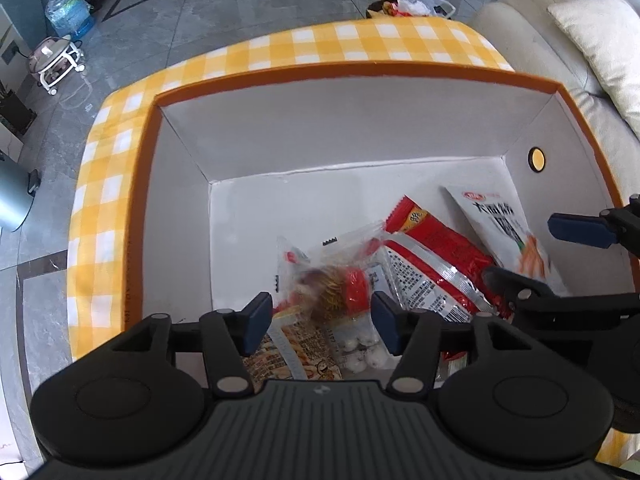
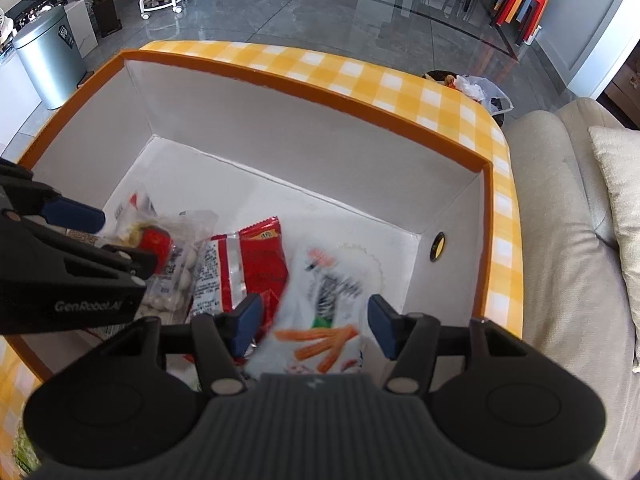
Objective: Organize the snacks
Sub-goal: 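Carry both packs into the box and open both tools to release them, then withdraw both tools from the box back toward the remaining snacks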
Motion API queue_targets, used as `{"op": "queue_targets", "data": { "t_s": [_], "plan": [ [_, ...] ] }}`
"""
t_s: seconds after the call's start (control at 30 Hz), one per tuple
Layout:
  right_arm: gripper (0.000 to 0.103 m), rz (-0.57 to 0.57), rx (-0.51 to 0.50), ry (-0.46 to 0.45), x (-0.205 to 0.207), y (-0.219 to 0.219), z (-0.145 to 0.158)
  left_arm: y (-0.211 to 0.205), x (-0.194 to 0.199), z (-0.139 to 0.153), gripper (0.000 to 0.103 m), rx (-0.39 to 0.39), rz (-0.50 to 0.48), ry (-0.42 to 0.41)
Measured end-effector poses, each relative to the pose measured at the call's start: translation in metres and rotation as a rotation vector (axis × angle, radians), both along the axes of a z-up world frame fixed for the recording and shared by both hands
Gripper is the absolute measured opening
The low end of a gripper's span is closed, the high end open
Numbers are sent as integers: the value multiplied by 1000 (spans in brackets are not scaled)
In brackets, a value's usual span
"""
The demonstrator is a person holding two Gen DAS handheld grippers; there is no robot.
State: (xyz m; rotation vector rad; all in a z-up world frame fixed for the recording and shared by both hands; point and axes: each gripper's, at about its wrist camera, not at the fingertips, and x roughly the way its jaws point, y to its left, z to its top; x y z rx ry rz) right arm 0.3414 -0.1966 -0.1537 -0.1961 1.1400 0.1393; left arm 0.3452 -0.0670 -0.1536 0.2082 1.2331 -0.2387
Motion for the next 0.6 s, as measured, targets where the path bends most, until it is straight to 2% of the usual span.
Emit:
{"op": "queue_targets", "data": {
  "t_s": [0.1,0.2,0.6],
  "plan": [
    [65,-2,-5,-9,-1,2,3,3,-1,4,67,-3,8,-11],
    [65,-7,-4,-20,-4,2,10,8,-6,13,67,-24,17,-35],
    [67,-122,89,-177,-51,-16,68,24,-50,72,67,-176,64,-186]
  ]
}}
